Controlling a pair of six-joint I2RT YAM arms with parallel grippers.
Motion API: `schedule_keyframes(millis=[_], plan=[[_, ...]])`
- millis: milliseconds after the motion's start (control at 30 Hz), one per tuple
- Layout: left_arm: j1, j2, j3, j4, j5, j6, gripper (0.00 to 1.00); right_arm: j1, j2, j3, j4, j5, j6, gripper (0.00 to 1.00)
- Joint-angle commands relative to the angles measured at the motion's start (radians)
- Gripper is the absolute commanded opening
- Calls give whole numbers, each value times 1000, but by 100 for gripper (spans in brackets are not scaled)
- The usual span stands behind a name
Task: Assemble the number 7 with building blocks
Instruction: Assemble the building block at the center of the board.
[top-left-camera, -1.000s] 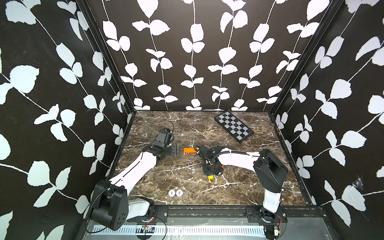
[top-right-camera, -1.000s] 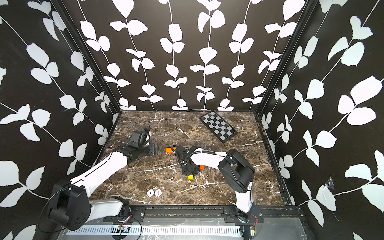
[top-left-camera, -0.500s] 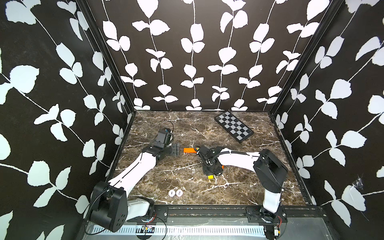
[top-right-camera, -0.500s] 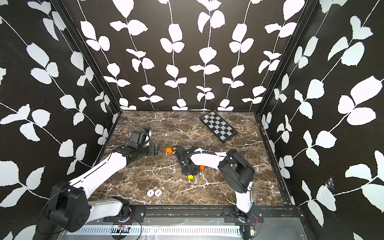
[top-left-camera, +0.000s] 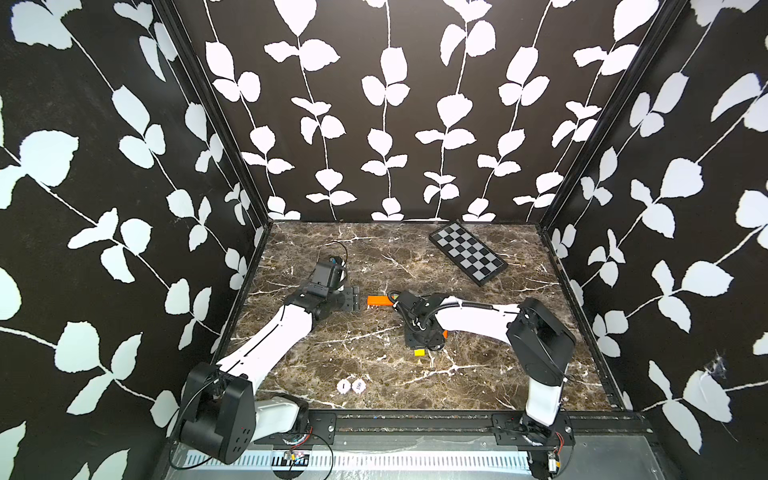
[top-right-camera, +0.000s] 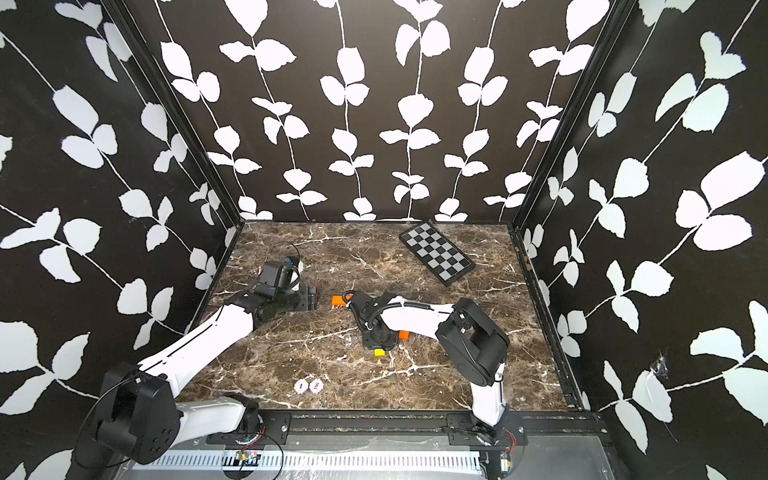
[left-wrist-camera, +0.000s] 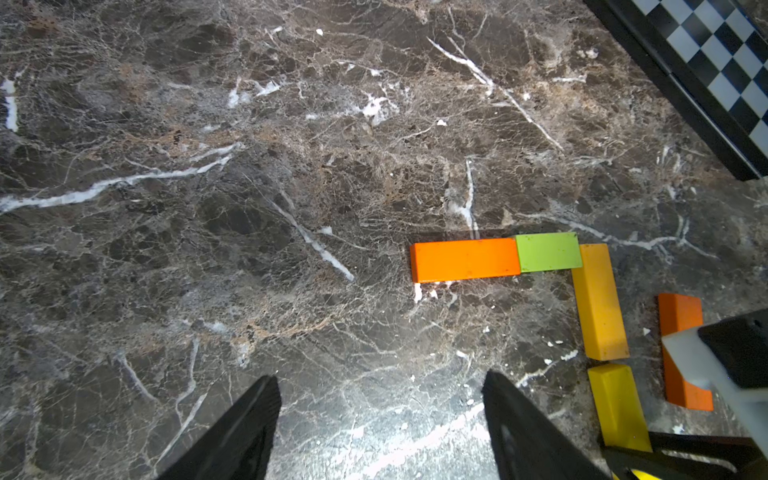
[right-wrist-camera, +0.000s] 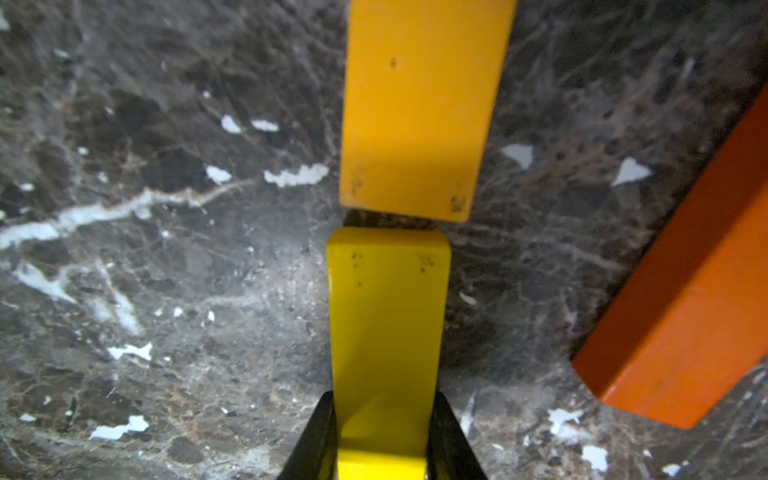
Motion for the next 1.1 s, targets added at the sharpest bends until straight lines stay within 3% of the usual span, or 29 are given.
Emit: schedule_keyframes(millis=[0,1067], plan=[[1,-6,-9,5,4,10,80,-9,10,4,10,25,34,9],[1,-20,-13,2,-1,13,80,-29,14,-33,64,3,48,13]])
